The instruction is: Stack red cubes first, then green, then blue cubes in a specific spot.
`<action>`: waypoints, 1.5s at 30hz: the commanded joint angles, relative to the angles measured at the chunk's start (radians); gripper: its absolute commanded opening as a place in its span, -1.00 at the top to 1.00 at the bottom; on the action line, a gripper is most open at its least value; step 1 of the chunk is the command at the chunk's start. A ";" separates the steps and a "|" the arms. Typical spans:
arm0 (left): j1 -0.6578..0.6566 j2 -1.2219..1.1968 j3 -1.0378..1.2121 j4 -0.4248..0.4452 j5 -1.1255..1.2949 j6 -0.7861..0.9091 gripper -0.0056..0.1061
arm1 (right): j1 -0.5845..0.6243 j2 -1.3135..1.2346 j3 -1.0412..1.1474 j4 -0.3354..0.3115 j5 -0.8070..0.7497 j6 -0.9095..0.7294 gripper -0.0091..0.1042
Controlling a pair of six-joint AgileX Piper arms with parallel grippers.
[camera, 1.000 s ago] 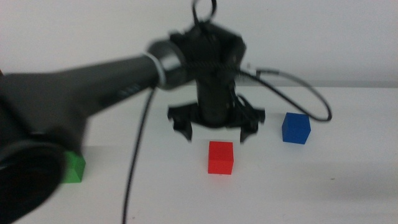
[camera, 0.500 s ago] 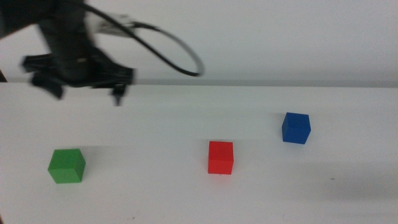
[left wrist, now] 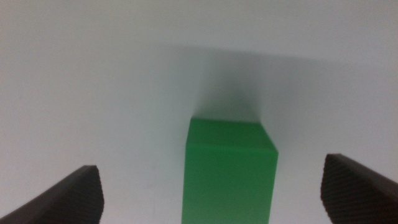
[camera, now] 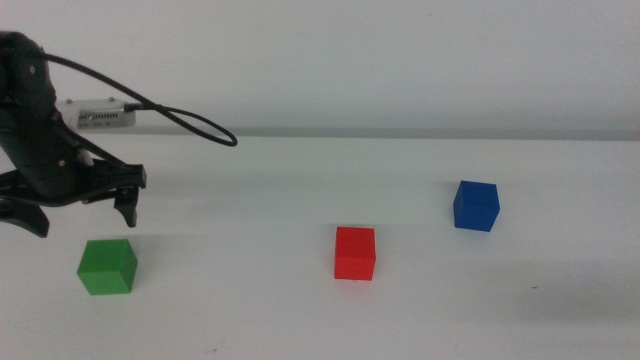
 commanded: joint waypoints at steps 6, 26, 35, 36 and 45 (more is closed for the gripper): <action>0.002 0.051 0.009 -0.014 -0.021 -0.005 -0.78 | -0.008 -0.038 0.045 -0.011 -0.003 -0.001 -0.77; 0.002 0.067 0.077 -0.029 -0.105 -0.007 -0.78 | -0.008 -0.038 0.045 -0.009 -0.003 -0.001 -0.77; 0.002 0.101 0.077 -0.029 -0.081 0.002 -0.77 | -0.008 -0.038 0.045 -0.009 -0.003 -0.001 -0.77; 0.002 0.103 0.077 -0.029 -0.081 0.002 -0.77 | -0.008 -0.038 0.045 -0.009 -0.003 -0.001 -0.77; 0.002 0.134 0.077 -0.044 -0.073 0.020 -0.77 | -0.008 -0.038 0.045 -0.009 -0.003 -0.001 -0.77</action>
